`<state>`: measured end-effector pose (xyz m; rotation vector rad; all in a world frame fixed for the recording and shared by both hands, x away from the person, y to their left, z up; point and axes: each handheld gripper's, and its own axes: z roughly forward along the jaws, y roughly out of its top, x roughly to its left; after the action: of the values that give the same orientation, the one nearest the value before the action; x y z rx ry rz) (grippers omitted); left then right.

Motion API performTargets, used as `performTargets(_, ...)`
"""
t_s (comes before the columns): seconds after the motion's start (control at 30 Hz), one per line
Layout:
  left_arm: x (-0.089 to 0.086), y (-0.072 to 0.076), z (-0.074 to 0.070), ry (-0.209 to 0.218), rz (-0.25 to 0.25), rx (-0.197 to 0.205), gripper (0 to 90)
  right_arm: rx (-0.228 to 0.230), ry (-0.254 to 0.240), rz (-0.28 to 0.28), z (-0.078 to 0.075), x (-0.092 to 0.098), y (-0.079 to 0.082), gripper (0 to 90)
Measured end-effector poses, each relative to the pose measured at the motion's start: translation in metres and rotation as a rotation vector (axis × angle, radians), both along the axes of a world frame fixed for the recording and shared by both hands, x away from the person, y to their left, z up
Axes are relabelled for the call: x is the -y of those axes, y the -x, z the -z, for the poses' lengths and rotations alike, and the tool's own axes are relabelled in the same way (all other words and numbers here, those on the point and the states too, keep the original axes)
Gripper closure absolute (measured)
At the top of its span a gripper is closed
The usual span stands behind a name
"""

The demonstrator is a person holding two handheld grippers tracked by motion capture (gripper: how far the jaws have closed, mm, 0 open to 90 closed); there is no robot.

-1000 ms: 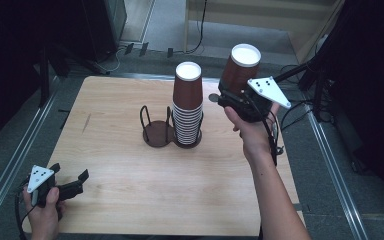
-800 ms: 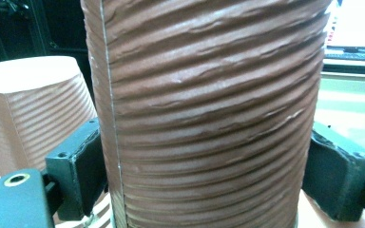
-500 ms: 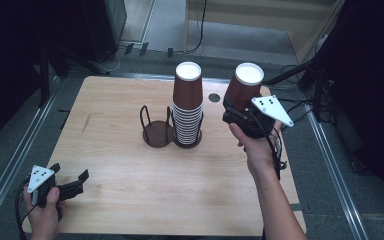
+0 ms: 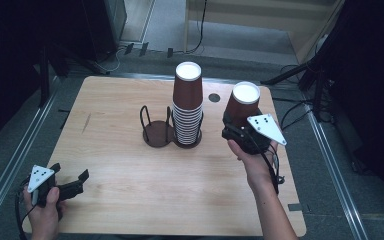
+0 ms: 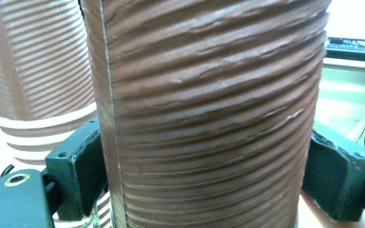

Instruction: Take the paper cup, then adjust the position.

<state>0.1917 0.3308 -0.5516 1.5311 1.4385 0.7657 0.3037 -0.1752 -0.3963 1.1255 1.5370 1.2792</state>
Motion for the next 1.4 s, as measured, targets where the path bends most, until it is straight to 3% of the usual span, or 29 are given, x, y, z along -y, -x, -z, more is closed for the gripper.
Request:
performTargets(0.23, 0.000, 0.000, 0.000, 0.005, -0.001, -0.001, 0.0, -0.019, -0.010, 0.004, 0.017, 0.001, 0.006, 12.5)
performTargets(0.43, 0.000, 0.000, 0.000, 0.001, -0.003, -0.005, 0.0, -0.052, -0.034, 0.028, 0.039, 0.002, 0.012, 12.6)
performTargets(0.63, -0.001, 0.000, 0.000, 0.002, -0.011, -0.008, 0.0, -0.075, -0.023, 0.032, 0.059, -0.001, 0.017, 12.4)
performTargets(0.67, 0.000, 0.000, 0.000, 0.006, -0.008, -0.006, 0.0, -0.088, -0.033, 0.034, 0.067, -0.001, 0.020, 12.4)
performTargets(0.9, 0.004, -0.001, 0.000, -0.022, -0.006, 0.000, 0.0, -0.116, 0.003, 0.030, 0.090, -0.003, 0.025, 12.3)
performTargets(1.23, 0.004, -0.005, -0.001, 0.019, 0.024, 0.003, 0.0, -0.131, 0.046, 0.018, 0.104, -0.013, 0.029, 12.3)
performTargets(1.4, 0.021, -0.014, -0.008, -0.004, 0.071, 0.016, 0.0, -0.128, 0.071, 0.012, 0.107, -0.021, 0.031, 12.3)
